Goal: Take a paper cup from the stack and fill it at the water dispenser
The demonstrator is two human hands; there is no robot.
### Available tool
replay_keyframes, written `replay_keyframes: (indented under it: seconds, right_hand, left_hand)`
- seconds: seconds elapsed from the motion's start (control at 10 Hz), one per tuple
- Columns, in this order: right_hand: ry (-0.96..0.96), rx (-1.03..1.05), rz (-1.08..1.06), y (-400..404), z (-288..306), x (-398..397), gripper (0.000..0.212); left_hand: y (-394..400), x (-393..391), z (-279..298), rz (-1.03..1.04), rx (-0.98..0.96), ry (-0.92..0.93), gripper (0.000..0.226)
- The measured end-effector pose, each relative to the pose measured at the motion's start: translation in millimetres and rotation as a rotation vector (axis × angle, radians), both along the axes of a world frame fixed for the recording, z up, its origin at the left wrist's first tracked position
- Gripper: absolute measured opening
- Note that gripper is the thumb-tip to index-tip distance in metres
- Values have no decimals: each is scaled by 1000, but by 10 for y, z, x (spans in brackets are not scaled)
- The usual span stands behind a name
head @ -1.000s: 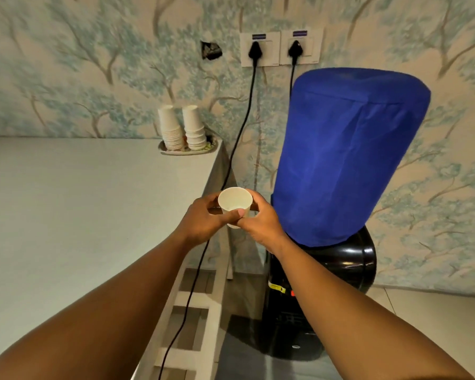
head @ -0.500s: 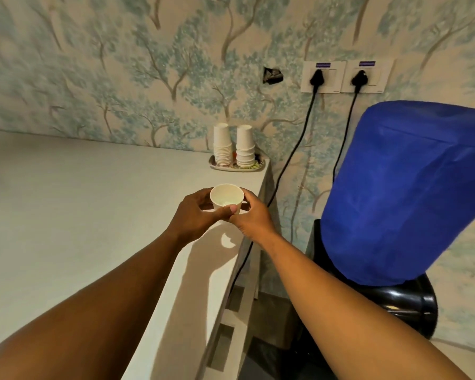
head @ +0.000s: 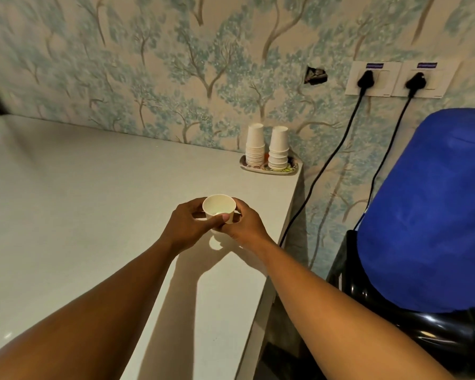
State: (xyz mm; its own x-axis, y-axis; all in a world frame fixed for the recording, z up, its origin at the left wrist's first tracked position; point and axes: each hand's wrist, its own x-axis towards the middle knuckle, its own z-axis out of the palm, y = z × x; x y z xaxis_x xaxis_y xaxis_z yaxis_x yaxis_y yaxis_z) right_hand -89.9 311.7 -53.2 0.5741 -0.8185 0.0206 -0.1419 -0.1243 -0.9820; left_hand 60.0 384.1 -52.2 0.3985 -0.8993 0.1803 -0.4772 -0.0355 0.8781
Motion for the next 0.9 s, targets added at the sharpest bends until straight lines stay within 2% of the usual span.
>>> replay_keyframes:
  seconds: [0.4, 0.6, 0.8, 0.9]
  right_hand:
    - [43, -6, 4, 43, -290, 250, 73]
    - [52, 0, 26, 59, -330, 224, 71]
    - [127, -59, 62, 17, -271, 176, 77]
    - [124, -10, 56, -12, -213, 86, 88]
  left_hand:
    - [149, 147, -196, 45, 45, -14, 66]
    - [180, 146, -249, 50, 62, -20, 67]
    - [172, 143, -210, 39, 96, -41, 76]
    - [177, 140, -149, 167, 78, -43, 85]
